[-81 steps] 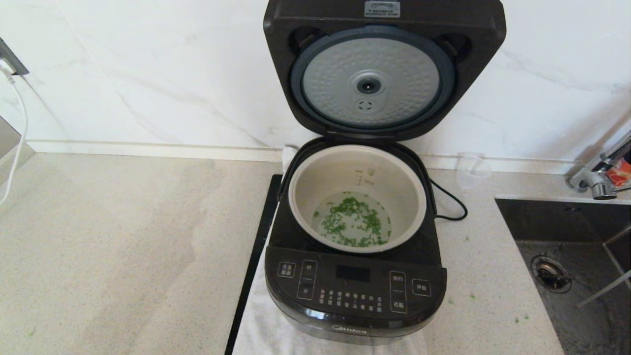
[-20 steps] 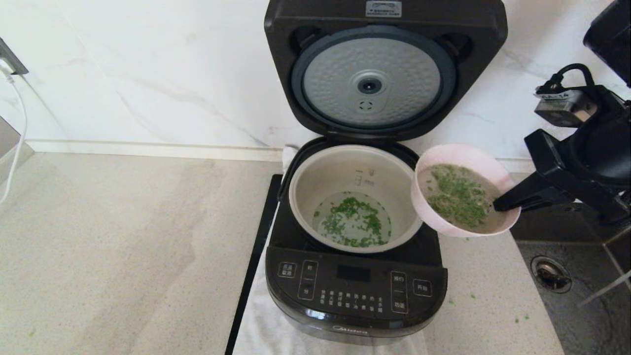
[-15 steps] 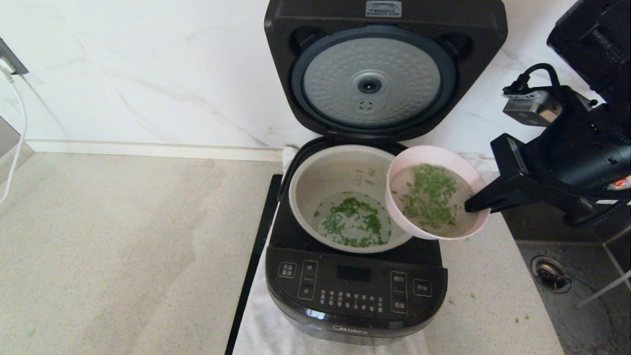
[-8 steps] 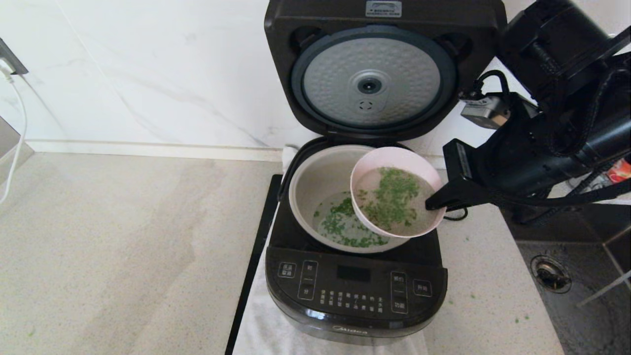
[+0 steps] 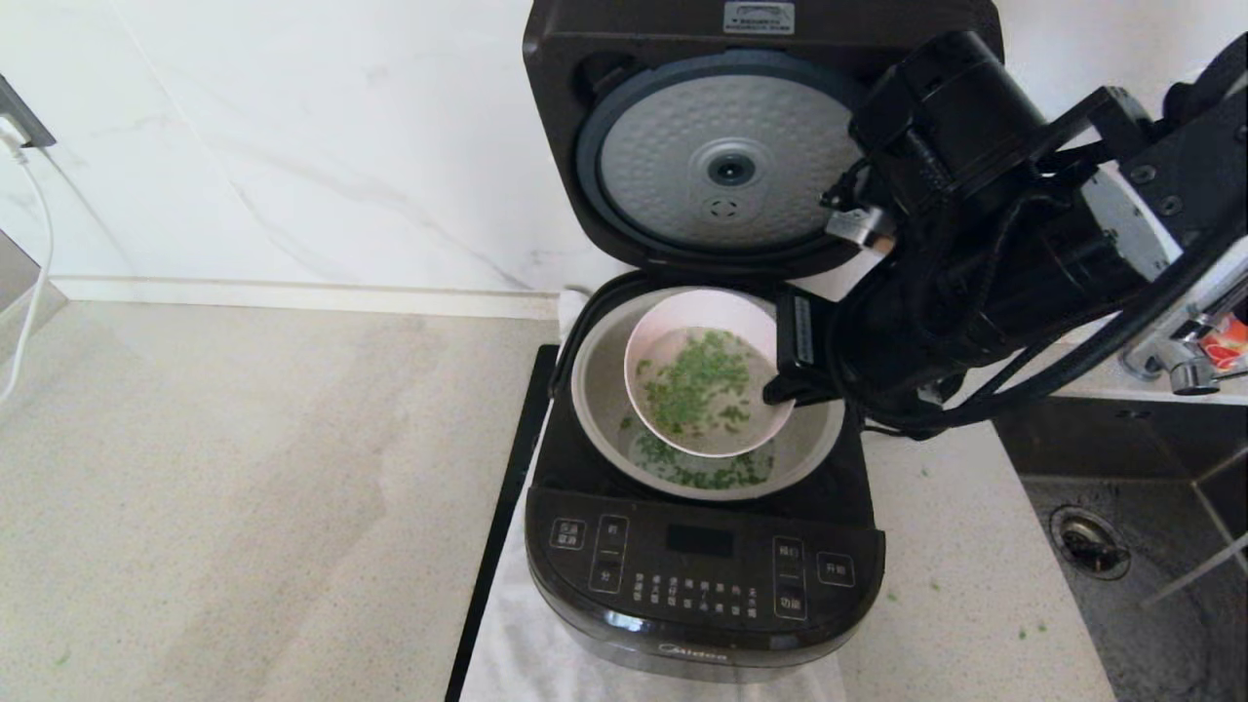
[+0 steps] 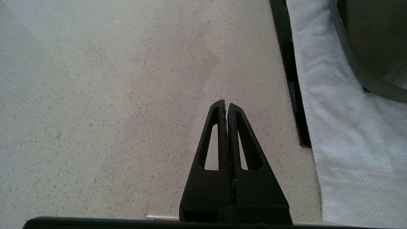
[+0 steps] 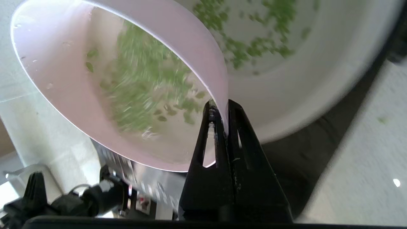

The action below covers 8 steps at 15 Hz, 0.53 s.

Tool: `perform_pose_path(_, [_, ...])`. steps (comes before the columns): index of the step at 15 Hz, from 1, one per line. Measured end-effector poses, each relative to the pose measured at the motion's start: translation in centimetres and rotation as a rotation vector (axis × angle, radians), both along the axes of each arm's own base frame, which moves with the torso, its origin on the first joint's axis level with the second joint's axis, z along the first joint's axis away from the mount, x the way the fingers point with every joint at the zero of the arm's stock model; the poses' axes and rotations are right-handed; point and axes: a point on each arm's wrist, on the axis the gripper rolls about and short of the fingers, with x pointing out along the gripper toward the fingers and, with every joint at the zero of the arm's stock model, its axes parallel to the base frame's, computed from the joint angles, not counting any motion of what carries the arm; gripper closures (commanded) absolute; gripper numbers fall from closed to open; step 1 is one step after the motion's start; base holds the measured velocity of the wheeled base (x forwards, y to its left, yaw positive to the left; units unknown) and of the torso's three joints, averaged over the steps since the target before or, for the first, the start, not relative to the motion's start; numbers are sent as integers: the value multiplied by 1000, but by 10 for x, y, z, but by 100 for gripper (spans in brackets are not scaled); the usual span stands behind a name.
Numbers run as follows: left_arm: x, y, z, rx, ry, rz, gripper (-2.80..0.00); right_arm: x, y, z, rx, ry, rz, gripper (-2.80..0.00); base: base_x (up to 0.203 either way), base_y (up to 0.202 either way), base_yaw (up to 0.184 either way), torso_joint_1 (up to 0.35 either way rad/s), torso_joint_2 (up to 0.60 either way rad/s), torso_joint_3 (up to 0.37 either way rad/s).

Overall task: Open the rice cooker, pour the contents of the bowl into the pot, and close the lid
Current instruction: Pour the water from the bowl into the rice cooker

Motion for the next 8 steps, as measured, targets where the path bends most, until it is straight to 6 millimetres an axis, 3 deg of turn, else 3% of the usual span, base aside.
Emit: perform_pose_path(8, [0,0,0,0,0,0,0,20,15,-11,-19,-80,-66,0,0,0,0,0,0,0])
